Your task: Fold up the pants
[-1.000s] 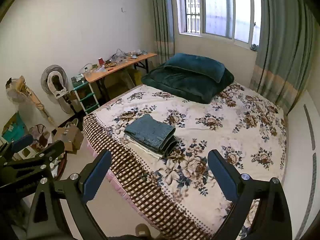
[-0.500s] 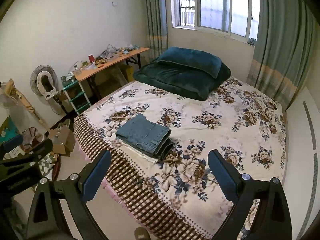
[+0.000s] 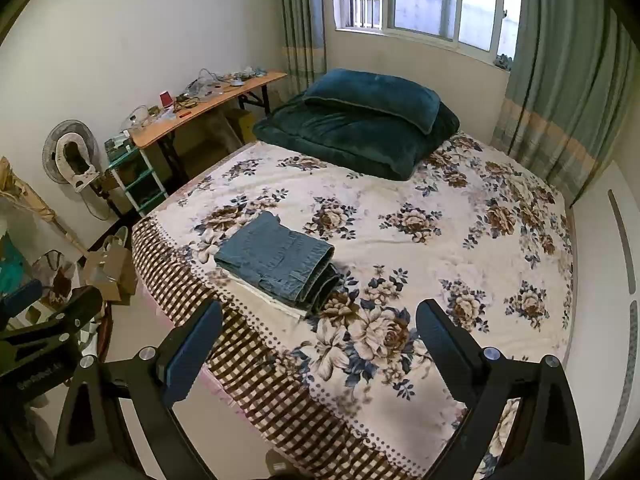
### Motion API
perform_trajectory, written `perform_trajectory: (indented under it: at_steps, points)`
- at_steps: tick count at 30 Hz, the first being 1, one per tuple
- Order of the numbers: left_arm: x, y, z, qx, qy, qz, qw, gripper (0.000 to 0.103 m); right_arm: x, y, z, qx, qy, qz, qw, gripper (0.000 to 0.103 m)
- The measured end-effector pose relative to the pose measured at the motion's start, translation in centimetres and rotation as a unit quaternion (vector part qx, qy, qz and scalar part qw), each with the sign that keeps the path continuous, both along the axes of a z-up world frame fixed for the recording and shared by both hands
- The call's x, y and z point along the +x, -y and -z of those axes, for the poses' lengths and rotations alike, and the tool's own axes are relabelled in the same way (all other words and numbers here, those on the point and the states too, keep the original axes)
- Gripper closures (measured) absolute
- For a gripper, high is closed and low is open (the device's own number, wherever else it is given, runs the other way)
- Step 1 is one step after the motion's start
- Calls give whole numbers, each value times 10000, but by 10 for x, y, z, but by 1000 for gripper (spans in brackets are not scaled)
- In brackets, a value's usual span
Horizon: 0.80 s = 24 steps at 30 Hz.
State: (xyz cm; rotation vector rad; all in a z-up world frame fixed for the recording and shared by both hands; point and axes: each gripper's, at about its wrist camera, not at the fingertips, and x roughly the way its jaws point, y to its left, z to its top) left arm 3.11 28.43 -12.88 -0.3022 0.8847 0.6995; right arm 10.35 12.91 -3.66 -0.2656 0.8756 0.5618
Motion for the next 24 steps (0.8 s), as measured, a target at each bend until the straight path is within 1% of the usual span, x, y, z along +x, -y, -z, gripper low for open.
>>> perform_trajectory:
  at_steps: [5, 11, 13, 17, 20, 24]
  points:
    - [3, -3, 4, -10, 50, -47, 10000, 1, 4, 0, 7, -18, 19, 10, 10000, 4]
    - [0, -5, 3, 89, 165, -115, 9998, 0, 6, 3, 19, 0, 43, 15, 10000, 4]
    - [-1, -5, 2, 133, 202, -121, 9996, 0, 5, 3, 18, 31, 44, -16, 10000, 4]
    - [-6, -2, -3, 228, 307, -144, 9992, 0, 3, 7, 26, 114, 71, -38, 9999, 3]
    - [-9, 2, -7, 319, 330, -131, 9989, 0, -3, 10, 27, 138, 146, -9, 9998, 3]
    - [-14, 4, -15, 350, 386, -76, 9986, 0, -11, 18, 22, 244, 187, 13, 9995, 3]
